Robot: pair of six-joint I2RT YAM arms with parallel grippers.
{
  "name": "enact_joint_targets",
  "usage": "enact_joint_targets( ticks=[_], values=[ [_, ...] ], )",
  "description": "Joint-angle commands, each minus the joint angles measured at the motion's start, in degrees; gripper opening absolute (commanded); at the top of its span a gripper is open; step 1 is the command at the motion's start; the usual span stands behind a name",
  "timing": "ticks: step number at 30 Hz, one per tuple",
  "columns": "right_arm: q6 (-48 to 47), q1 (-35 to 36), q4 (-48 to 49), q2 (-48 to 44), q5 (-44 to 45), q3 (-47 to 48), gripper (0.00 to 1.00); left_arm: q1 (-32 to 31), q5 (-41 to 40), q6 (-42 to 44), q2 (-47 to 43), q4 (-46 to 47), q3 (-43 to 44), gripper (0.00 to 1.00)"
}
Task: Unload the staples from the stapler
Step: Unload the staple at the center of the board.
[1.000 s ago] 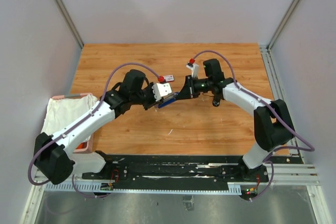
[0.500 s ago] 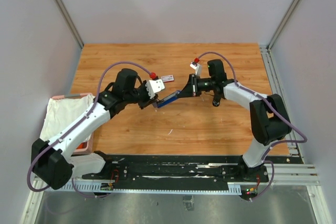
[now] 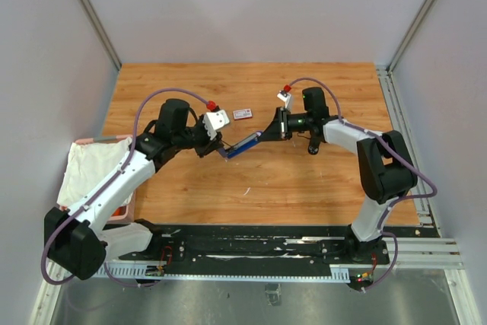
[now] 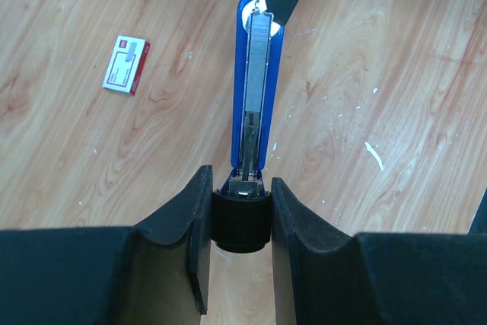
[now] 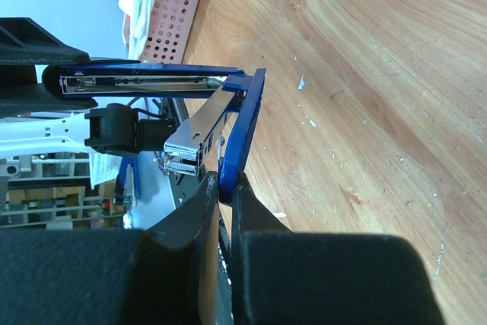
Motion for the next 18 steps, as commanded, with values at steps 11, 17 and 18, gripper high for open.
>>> enact_joint_targets(
  ticks=[11, 17, 18],
  values=[
    [0.15, -1.70, -5.17, 7.98, -2.79, 4.87, 0.09, 1.72, -2.61, 3.49, -2.85, 1.51, -1.49, 0.00],
    [-1.26, -1.67, -7.88, 10.34, -1.68, 6.78, 0.11, 1.76, -5.50, 6.68, -2.58, 1.63, -4.78, 0.00],
    [-1.45, -1.64, -8.03, 10.59, -1.39, 7.01, 0.12, 1.70, -5.69, 6.67, -2.65, 2.04, -5.47, 0.00]
  ],
)
